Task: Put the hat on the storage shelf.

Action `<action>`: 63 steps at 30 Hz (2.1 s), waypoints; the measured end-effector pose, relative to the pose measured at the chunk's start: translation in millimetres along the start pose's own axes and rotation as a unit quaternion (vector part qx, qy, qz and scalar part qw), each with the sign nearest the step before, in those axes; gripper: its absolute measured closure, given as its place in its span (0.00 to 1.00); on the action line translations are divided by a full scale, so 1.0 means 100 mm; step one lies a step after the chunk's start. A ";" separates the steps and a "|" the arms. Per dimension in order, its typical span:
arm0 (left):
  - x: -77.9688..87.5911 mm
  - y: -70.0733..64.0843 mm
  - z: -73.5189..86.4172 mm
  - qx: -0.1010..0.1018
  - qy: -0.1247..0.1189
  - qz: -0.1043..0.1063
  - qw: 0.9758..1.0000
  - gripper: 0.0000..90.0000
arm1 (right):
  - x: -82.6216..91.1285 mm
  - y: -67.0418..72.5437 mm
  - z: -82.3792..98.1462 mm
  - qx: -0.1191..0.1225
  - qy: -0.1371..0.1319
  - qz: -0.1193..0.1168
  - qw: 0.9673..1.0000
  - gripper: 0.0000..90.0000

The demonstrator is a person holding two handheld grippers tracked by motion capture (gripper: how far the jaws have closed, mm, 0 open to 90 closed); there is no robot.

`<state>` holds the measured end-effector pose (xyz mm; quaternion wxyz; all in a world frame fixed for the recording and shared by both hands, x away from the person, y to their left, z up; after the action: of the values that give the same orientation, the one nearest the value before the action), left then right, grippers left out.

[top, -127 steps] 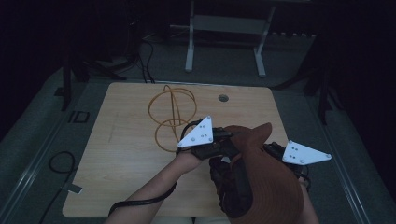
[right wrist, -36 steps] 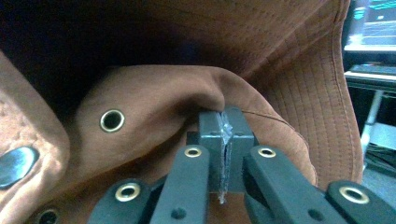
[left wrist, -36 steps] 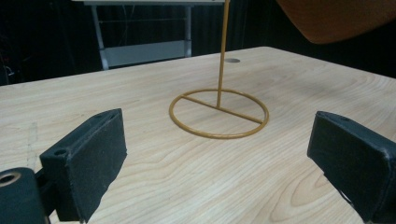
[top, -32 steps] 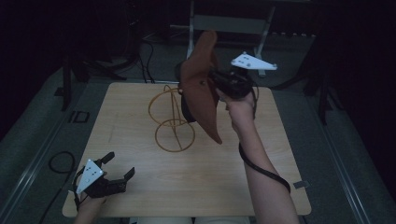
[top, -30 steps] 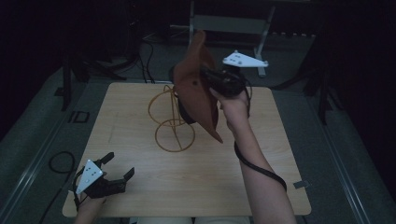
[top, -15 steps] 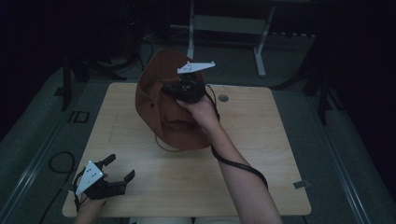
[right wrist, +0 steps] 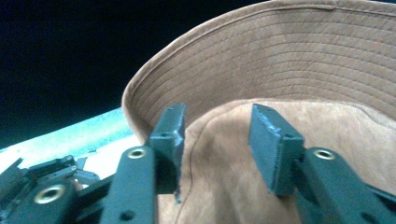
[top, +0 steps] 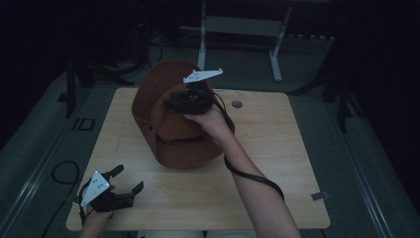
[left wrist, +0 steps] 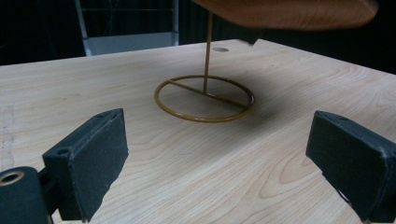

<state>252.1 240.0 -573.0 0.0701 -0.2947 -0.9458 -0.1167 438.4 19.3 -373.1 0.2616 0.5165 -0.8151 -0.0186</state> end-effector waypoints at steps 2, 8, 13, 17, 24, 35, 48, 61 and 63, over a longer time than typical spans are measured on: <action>0.00 0.00 0.01 0.002 0.000 0.000 1.000 0.07 | 0.05 0.00 0.00 -0.003 -0.007 -0.004 1.000 0.56; -0.02 -0.01 0.02 0.000 0.002 0.002 1.000 0.07 | 0.27 -0.06 0.01 -0.008 -0.024 -0.003 1.000 0.43; -0.04 -0.02 0.02 -0.002 0.005 0.003 1.000 0.07 | 0.43 -0.13 0.10 -0.012 -0.029 0.001 1.000 0.31; -0.06 -0.03 0.03 -0.003 0.007 0.005 1.000 0.07 | 0.53 -0.20 0.20 -0.023 -0.036 -0.003 0.999 0.19; -0.08 -0.06 0.02 -0.005 0.008 0.009 1.000 0.07 | 0.75 -0.29 0.45 -0.010 -0.038 0.008 0.999 0.15; -0.08 -0.06 0.04 -0.006 0.011 0.005 1.000 0.07 | 1.10 -0.52 0.79 0.012 -0.042 0.053 0.998 0.15; -0.09 -0.06 0.06 -0.012 0.016 0.007 1.000 0.07 | 1.34 -0.72 1.38 0.006 -0.019 0.077 0.997 0.15; -0.10 -0.07 0.06 -0.010 0.017 0.010 1.000 0.07 | 1.51 -0.96 1.96 -0.013 -0.006 0.101 0.995 0.16; -0.11 -0.07 0.06 -0.011 0.018 0.011 1.000 0.07 | 1.53 -0.99 2.04 -0.015 -0.001 0.110 0.994 0.16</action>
<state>256.5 230.5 -582.3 0.0856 -0.3038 -0.9397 -0.1318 379.7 -205.7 -516.2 0.2688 0.4195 -0.8670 -0.0027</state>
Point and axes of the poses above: each handheld gripper's, and its own axes: x roughly backward along the jaws, z roughly out of its underside, y roughly to its left, the point moved 4 cm from there along -x, roughly forward along the jaws, and after that the axes turned 13 degrees about -x, right-handed, at the moved point
